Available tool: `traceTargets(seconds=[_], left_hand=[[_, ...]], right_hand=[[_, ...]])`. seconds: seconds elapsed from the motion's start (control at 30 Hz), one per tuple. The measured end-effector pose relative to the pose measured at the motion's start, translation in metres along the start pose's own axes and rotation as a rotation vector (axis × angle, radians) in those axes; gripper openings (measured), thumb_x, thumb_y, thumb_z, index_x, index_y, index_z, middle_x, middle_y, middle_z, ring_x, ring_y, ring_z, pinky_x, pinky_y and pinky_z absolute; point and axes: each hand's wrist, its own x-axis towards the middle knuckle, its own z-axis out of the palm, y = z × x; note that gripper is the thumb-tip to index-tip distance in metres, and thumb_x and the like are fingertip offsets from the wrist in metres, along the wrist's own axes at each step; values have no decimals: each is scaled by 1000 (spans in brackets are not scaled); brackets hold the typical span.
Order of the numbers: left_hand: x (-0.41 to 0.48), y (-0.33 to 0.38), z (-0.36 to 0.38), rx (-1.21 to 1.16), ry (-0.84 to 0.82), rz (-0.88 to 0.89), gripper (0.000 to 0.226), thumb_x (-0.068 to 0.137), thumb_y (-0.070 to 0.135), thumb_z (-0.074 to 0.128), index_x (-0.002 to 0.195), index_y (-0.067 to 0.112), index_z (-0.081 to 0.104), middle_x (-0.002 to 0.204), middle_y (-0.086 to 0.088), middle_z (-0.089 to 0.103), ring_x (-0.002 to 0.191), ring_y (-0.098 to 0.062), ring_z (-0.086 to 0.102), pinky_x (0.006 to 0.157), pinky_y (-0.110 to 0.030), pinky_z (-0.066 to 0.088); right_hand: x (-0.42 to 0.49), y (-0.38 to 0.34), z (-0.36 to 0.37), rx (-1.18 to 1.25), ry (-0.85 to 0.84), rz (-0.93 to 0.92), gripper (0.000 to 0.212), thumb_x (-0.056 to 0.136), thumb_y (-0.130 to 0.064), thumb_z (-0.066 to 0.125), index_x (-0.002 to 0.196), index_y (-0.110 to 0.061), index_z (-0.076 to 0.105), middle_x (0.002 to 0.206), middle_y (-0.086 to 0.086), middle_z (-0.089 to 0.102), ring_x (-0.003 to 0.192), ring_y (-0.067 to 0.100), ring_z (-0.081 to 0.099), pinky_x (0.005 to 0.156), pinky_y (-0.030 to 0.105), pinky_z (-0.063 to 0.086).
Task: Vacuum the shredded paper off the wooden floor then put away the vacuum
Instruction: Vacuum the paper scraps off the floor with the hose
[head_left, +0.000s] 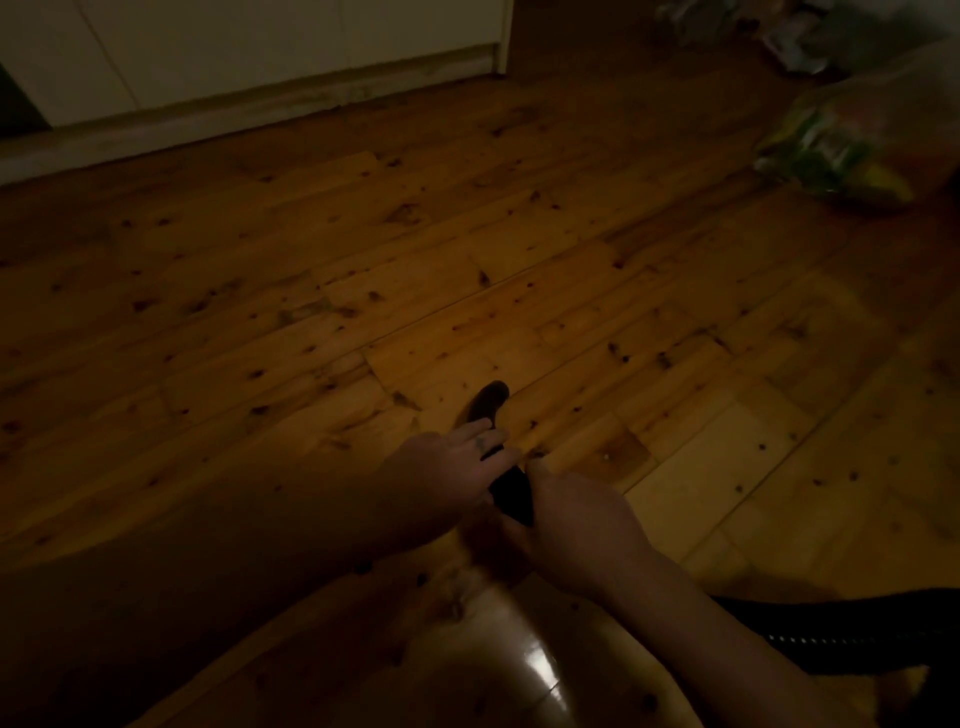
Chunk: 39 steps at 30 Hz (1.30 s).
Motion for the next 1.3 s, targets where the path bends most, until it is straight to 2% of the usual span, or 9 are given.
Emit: traceTargets(seconds=[0.17,0.3,0.5,0.7,0.83,0.93,1.07,1.2,1.3], left_hand=[[1,6,-1,28,48,1,56,58,42,88,106,22,67,110,-1,70,102,-21,68,51,-26,56],[-9,-3,5,-19,36,76,47,73,33,71,112,18,48,109,-2,66,100,-21,65,55,-29,55],[-28,-5,5,-41,52,87,67,65,23,87,119,16,48,115,-1,65,106,-18,63,56,-25,55],[-15,-2,1,-19,103,72,52,80,33,71,123,17,48,121,-4,61,110,-18,61,56,-25,55],[-7,-11,-5,0,91,53,38,80,39,62,111,20,53,109,-1,67,99,-17,66,53,-25,54],[-5,-22,-13,5,-12,12,52,73,36,80,114,19,52,111,-4,64,101,-20,64,56,-31,56],[-28,-36,-16,-8,-144,-73,45,93,37,60,130,20,43,130,-8,53,121,-25,51,80,-40,52],[-67,-45,-19,11,-179,-36,48,83,41,72,116,25,41,105,-3,63,92,-21,64,57,-36,55],[-93,-50,-29,-11,-235,-58,38,94,38,58,123,20,42,112,-9,59,97,-27,58,63,-42,53]], right_hand=[[-5,4,-2,31,-1,-17,45,95,-53,46,127,-22,42,108,0,63,93,17,61,78,32,51],[-3,7,-7,127,-82,-124,47,93,-58,47,127,-26,45,105,-2,64,90,16,60,72,30,45],[-3,-1,-2,129,-103,-162,49,93,-60,48,128,-25,43,107,0,62,83,15,52,69,29,39],[-2,4,-6,149,-67,-107,47,93,-56,49,128,-25,44,102,-2,63,80,15,55,69,30,44],[10,6,-16,175,-100,-97,43,91,-56,52,121,-25,48,101,-1,63,83,16,58,73,31,46],[21,-1,-21,221,-118,-96,41,90,-55,55,117,-24,50,100,-1,63,84,15,59,71,32,47],[29,-24,-17,229,-198,-140,45,88,-50,61,123,-22,50,107,1,63,91,18,60,79,37,52],[33,-48,-8,119,-242,-225,50,88,-51,59,129,-27,45,117,1,63,103,21,60,78,30,45],[30,-72,-4,62,-234,-297,51,88,-56,56,129,-29,44,119,-1,62,107,21,58,77,29,42]])
